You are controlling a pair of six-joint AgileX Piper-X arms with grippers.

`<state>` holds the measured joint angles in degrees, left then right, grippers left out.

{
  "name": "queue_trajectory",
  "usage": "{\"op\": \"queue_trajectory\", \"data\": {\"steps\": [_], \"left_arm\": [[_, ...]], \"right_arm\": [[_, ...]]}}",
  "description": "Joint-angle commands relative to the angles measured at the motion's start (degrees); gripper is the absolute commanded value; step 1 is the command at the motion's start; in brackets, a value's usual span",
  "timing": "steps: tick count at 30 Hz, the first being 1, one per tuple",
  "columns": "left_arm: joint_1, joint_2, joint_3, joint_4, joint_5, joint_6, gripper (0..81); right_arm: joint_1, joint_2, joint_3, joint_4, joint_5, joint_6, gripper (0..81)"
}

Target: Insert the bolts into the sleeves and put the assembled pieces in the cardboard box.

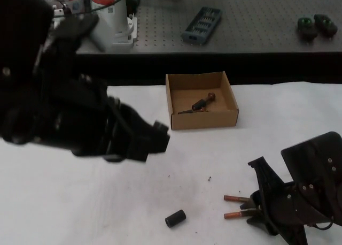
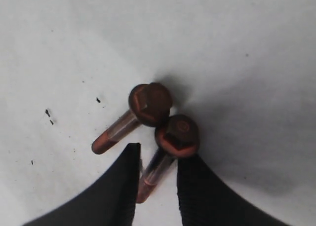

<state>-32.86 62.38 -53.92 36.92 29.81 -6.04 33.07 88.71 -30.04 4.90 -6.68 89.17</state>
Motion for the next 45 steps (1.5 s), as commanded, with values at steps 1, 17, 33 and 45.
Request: {"op": "queue_trajectory", "data": {"steps": [1, 17, 33, 45], "left_arm": [[-0.3, -1.1, 1.2, -1.1, 0.5, -0.9, 12.5], [-0.3, -5.3, 5.8, -1.2, 0.4, -0.9, 12.5], [-0.3, -5.3, 5.8, -1.2, 0.4, -1.3, 12.5], [-0.3, -5.3, 7.1, -3.0, 0.4, -1.3, 12.5]], "right_arm": [[-0.9, 3.1, -0.1, 0.8, 0.3, -0.5, 22.9], [-1.6, 3.9, -0.2, -0.5, -2.0, -3.1, 8.3], [-1.7, -0.1, -0.4, 4.9, -2.8, -12.4, 6.4], [-1.7, -5.3, -0.7, 9.0, -4.3, -27.7, 6.4]]}}
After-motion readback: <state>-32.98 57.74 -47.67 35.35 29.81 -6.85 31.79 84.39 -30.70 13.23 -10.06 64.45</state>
